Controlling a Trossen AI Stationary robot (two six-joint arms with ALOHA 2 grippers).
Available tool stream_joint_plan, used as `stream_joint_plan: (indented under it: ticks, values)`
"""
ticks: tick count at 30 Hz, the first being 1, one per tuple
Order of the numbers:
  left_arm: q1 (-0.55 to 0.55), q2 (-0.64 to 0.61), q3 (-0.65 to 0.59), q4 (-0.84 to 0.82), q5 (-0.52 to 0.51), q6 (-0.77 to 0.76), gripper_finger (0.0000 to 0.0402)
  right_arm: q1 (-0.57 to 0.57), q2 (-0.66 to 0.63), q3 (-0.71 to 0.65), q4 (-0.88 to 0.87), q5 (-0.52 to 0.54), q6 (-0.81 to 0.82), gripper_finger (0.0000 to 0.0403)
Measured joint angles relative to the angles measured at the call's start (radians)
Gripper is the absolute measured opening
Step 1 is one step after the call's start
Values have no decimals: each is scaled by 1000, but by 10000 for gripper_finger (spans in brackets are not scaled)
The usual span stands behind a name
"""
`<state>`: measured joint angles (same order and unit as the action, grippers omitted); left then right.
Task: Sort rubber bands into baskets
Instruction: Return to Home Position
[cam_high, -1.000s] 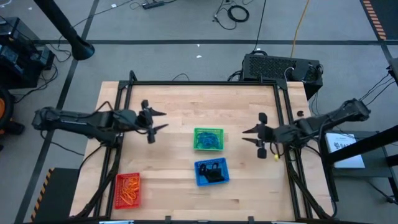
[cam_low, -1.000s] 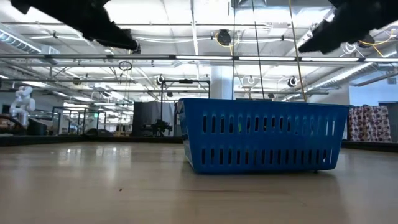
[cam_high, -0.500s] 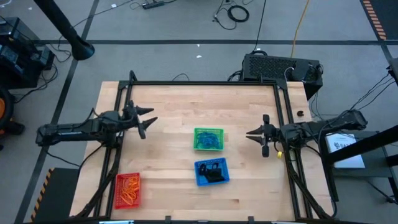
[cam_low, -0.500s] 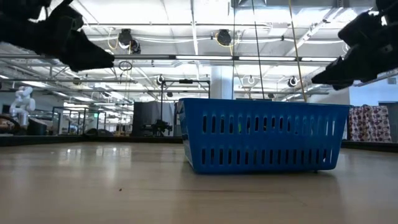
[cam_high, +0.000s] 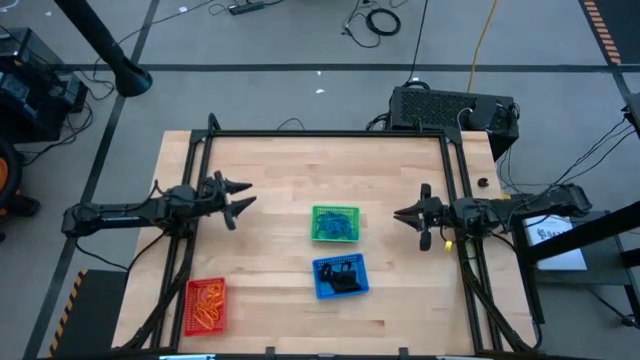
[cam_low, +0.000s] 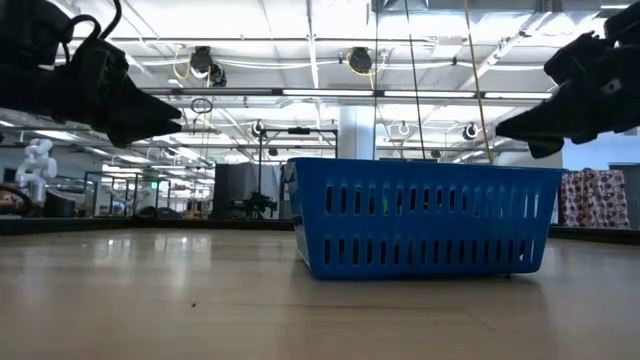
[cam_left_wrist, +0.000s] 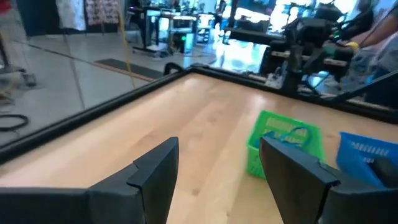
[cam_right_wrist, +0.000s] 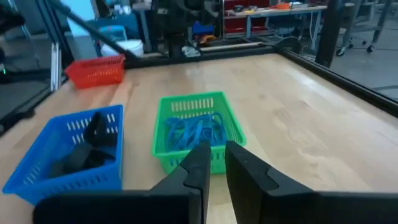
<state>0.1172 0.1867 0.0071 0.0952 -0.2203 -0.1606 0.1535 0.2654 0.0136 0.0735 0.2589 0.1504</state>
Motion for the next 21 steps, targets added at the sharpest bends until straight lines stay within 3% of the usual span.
stream_joint_plan:
  ticks: [7, 13, 19, 21]
  values:
    - [-1, 0, 0, -8, 20, -15, 230, -20, 1, 0, 16, 13, -8, 42]
    - [0, 2, 0, -8, -52, -18, 230, -24, 1, 0, 14, 85, -101, 42]
    - [-1, 2, -1, -9, -42, -12, 230, -23, 17, 1, -27, -72, -160, 42]
    - [-1, 2, -1, -6, -42, -16, 230, -23, 21, 1, -29, -80, -134, 42]
